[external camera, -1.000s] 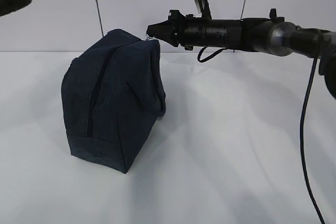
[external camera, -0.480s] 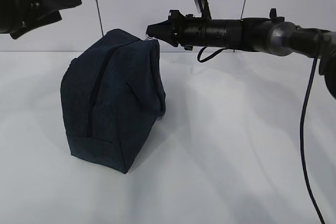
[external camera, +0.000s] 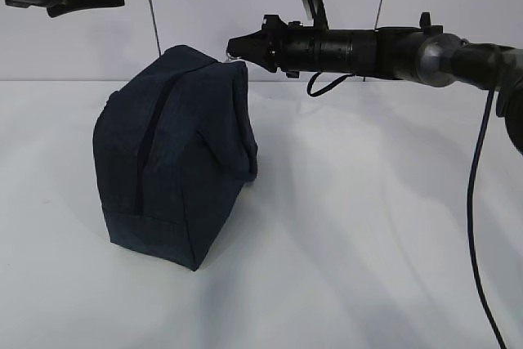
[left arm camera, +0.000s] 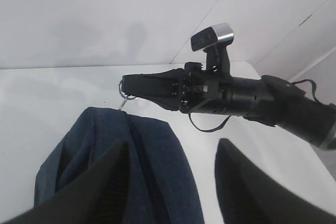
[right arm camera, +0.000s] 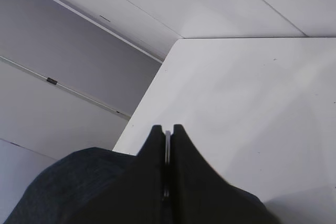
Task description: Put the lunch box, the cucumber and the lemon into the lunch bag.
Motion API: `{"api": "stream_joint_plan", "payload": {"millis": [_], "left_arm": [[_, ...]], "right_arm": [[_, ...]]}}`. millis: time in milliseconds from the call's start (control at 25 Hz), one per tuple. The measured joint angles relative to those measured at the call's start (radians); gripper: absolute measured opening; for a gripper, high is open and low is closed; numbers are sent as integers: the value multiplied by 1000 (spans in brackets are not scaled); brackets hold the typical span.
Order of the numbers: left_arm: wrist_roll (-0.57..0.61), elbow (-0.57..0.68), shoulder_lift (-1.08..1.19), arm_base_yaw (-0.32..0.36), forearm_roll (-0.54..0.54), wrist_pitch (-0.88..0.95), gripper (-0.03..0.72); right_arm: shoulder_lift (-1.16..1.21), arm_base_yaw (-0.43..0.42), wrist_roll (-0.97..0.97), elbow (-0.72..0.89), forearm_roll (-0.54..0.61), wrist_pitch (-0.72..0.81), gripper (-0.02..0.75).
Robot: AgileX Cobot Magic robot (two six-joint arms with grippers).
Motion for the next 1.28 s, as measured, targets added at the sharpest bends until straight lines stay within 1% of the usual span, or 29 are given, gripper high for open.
{"api": "stream_joint_plan", "payload": {"millis": [160,320,520,720,840,1000,1280], "left_arm": [[-128,-82,84,33,140,63,368],[-168,-131,156,57,206,106,368],[-174,-211,246,57,225,131,368],[-206,-313,356,57,238,191,368],[-238,-359,399,57,285,194,368],[-266,-384,429,57,345,202,368],[-272,-387,430,57,352,210,368]], "right_arm": [[0,0,0,0,0,5,20],[0,0,0,0,0,7,20],[0,0,0,0,0,10,20],[0,0,0,0,-16,15,20],[0,0,0,0,-44,19,20],[0,0,0,0,-60,23,20],[0,0,0,0,-63,28,20]]}}
